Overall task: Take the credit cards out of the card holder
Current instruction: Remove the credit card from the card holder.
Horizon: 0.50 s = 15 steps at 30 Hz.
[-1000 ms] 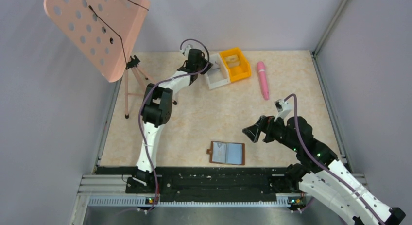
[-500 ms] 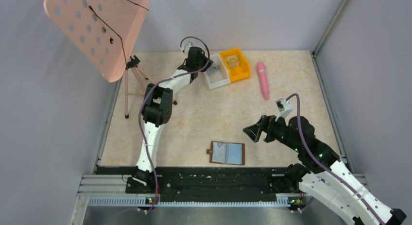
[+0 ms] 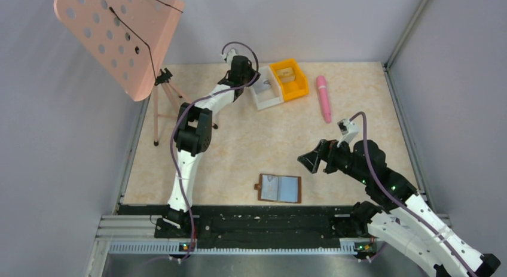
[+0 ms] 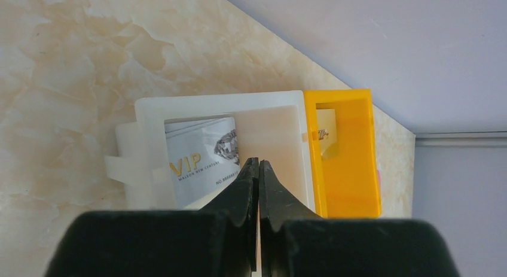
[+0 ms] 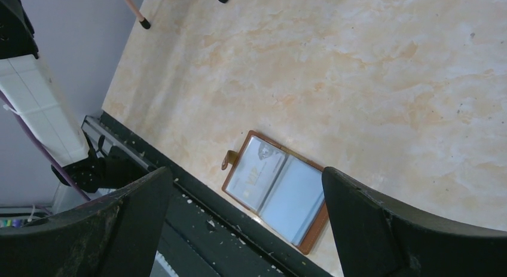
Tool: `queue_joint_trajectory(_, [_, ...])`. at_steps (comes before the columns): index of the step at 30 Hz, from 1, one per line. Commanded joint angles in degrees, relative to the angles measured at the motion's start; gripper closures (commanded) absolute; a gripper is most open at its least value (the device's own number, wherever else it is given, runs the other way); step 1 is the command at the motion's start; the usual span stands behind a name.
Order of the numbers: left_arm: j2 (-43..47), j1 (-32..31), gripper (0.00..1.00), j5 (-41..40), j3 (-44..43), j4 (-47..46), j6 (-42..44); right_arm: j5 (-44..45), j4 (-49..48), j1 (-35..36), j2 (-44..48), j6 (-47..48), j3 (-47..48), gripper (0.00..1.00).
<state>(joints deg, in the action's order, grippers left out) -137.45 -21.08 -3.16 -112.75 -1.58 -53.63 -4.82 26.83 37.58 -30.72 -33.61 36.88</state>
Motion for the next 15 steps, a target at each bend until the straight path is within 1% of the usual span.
queue_joint_trajectory(1, [-0.3,0.4,1.00,-1.6,-2.8,0.1,3.9,-1.1,-2.4,-0.4,-0.7,0.1,2.0,0.05])
queue_joint_trajectory(5, [1.7,0.3,0.96,-0.5,-2.6,2.1,7.1,-0.7,-2.7,-0.4,-1.4,0.0,1.7,0.06])
queue_joint_trajectory(9, [4.8,-0.4,0.91,2.8,-2.4,5.0,11.6,0.5,-2.4,-0.4,-2.5,-0.4,1.2,0.06])
queue_joint_trajectory(10, [5.9,-0.8,0.90,5.0,-2.1,5.9,13.0,0.9,-2.2,-0.4,-2.8,-0.7,1.0,0.06])
queue_joint_trajectory(15, [13.5,-3.1,0.85,9.9,2.5,10.4,16.6,3.6,-0.8,-0.4,-3.5,-5.2,-0.6,0.08])
